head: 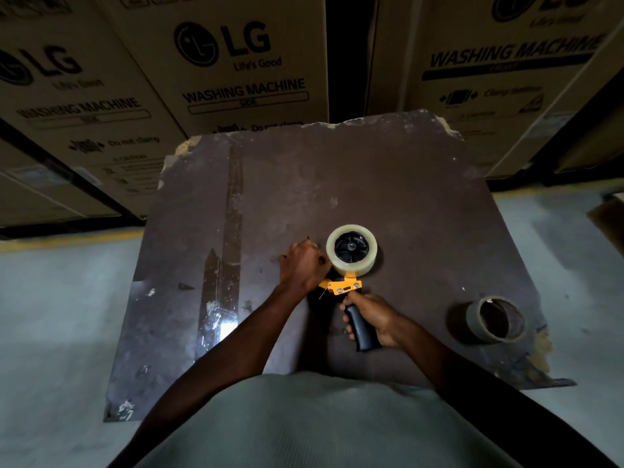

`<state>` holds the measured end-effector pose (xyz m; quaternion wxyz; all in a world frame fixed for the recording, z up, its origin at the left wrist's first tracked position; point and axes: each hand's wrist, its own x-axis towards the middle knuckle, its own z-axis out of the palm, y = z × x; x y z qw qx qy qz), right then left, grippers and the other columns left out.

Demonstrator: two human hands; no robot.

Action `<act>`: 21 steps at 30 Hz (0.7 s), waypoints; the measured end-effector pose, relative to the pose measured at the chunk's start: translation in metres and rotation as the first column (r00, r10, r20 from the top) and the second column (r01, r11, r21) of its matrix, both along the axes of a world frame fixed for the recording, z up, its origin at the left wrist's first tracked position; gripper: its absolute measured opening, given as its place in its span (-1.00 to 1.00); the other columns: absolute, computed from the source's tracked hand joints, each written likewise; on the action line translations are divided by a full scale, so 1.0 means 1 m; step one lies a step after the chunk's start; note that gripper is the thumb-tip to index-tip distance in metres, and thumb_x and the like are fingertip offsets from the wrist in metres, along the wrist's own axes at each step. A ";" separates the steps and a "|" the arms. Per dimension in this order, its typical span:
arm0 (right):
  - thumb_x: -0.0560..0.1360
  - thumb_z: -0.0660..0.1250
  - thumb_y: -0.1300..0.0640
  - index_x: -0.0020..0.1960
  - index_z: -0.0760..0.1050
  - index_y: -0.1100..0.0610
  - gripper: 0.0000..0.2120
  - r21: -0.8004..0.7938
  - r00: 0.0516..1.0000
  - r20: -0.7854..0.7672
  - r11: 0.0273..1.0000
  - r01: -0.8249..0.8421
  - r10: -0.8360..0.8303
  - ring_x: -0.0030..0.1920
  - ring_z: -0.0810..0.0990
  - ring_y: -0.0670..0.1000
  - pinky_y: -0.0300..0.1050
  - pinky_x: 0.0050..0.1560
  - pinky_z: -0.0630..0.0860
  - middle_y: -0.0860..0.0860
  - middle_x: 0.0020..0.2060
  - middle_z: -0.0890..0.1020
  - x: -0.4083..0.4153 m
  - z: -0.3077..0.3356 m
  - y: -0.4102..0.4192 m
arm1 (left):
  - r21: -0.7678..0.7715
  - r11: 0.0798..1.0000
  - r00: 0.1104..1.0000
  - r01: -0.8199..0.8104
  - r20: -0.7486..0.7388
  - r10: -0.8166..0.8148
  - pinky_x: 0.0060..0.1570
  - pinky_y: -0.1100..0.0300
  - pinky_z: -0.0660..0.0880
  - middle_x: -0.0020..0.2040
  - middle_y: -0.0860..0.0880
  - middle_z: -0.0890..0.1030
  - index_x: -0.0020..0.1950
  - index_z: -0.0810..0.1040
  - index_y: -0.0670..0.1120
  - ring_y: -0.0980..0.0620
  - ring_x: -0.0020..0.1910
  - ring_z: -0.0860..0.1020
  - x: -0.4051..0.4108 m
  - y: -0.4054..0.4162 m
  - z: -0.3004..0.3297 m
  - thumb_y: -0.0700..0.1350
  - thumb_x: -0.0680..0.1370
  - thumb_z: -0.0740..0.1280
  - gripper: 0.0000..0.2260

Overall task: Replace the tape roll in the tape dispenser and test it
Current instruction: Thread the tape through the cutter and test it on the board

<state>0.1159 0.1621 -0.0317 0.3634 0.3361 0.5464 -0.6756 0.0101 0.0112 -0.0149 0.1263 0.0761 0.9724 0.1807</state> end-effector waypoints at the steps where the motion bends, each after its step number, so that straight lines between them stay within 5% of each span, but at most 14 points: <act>1: 0.55 0.25 0.09 -0.18 0.50 0.13 -0.83 -0.001 1.000 -0.003 1.000 -0.002 0.002 -0.47 0.51 0.06 -0.16 -0.42 0.48 0.07 -0.43 0.55 0.000 0.000 0.000 | -0.008 1.000 1.000 0.005 -0.017 -0.005 0.05 -0.08 0.48 0.05 0.01 0.60 -0.08 0.69 0.03 -0.10 0.10 0.53 0.001 0.000 -0.001 0.09 0.43 0.32 -0.78; 7: 0.58 0.23 0.08 -0.16 0.49 0.13 -0.81 0.005 1.000 -0.020 1.000 -0.001 0.001 -0.46 0.52 0.05 -0.16 -0.42 0.49 0.07 -0.41 0.57 0.000 -0.001 0.001 | -0.177 0.980 0.985 0.090 -0.127 -0.114 0.07 -0.01 0.42 0.12 -0.03 0.58 0.05 0.65 0.00 -0.10 0.12 0.50 0.006 -0.002 -0.010 0.14 0.47 0.26 -0.68; 21: 0.62 0.20 0.05 -0.12 0.48 0.14 -0.78 0.034 1.000 -0.024 0.999 0.001 0.000 -0.50 0.50 0.04 -0.19 -0.46 0.47 0.06 -0.43 0.55 0.000 0.000 0.000 | -0.035 0.999 0.993 0.032 -0.111 -0.036 0.12 -0.09 0.44 0.14 -0.02 0.53 0.01 0.63 0.00 -0.10 0.19 0.43 0.012 0.000 -0.005 0.02 0.49 0.26 -0.79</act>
